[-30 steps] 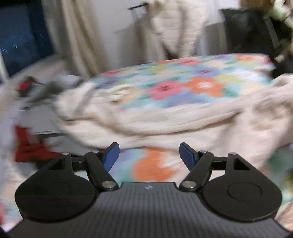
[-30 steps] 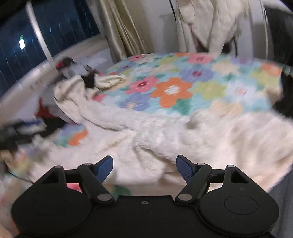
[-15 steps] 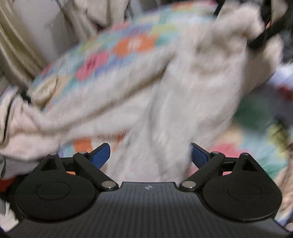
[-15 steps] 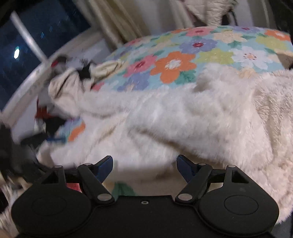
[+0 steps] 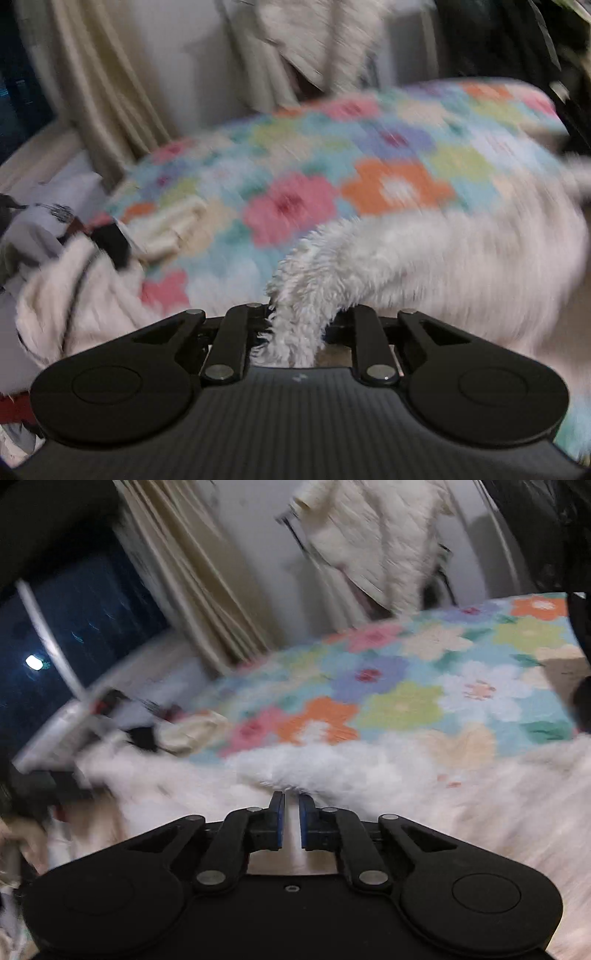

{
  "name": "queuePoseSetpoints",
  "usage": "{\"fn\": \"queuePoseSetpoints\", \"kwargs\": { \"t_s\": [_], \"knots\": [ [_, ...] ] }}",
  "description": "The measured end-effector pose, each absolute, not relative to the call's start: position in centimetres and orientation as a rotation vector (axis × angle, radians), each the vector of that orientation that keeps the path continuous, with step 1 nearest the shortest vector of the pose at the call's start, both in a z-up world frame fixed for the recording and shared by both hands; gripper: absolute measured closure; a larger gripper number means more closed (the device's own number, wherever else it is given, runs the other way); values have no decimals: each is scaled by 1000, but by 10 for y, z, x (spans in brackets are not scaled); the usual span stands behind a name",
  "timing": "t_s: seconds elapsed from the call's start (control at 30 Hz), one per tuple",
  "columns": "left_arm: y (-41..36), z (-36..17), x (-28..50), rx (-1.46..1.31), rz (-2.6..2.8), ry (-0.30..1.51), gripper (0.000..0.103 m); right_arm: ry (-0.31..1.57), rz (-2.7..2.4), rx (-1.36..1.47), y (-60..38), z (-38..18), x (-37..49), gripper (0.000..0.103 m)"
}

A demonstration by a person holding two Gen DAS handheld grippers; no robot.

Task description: Fold clothes

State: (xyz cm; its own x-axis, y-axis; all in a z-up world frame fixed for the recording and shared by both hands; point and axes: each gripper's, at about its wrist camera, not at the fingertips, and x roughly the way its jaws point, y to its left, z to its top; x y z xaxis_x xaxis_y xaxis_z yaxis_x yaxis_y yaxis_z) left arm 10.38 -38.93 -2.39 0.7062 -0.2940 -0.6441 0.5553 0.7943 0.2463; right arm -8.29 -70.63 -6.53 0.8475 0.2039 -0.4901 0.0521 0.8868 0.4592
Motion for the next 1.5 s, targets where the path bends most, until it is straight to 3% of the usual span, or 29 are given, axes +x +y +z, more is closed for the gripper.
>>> {"fn": "queuePoseSetpoints", "kwargs": {
  "t_s": [0.17, 0.23, 0.37, 0.47, 0.57, 0.73, 0.93, 0.97, 1.03, 1.07, 1.1, 1.13, 1.37, 1.5],
  "knots": [
    [-438, -11, 138, 528, -422, 482, 87, 583, 27, 442, -713, -63, -86, 90],
    [-454, -7, 156, 560, -399, 442, 87, 598, 26, 440, -714, -61, -91, 73],
    [-483, 9, 194, 542, -338, 377, 87, 635, -12, 332, -722, -58, -97, 67],
    [-504, 16, 219, 561, -284, 302, 87, 672, -10, 400, -751, -60, -106, 50],
    [-520, 9, 243, 548, -235, 283, 86, 693, -64, 433, -777, -63, -118, 49],
    [-541, -23, 281, 533, -169, 371, 63, 657, -155, 484, -801, -68, -135, 51],
    [-556, -43, 275, 629, -197, 380, 56, 653, -344, 324, -797, -55, -142, 51],
    [-556, -42, 272, 634, -205, 379, 56, 649, -366, 318, -802, -54, -144, 49],
    [-553, -40, 269, 646, -214, 375, 57, 645, -429, 343, -815, -52, -154, 30],
    [-552, -38, 270, 642, -223, 382, 60, 652, -448, 361, -822, -54, -159, 27],
    [-550, -37, 271, 638, -233, 390, 76, 666, -450, 378, -827, -58, -164, 26],
    [-549, -36, 273, 631, -245, 399, 84, 680, -442, 394, -830, -63, -167, 26],
    [-522, -22, 300, 497, -134, 438, 82, 700, -337, 224, -804, -66, -170, 25],
    [-498, -26, 324, 299, -164, 673, 77, 661, -269, 125, -788, -68, -170, 25]
  ]
}}
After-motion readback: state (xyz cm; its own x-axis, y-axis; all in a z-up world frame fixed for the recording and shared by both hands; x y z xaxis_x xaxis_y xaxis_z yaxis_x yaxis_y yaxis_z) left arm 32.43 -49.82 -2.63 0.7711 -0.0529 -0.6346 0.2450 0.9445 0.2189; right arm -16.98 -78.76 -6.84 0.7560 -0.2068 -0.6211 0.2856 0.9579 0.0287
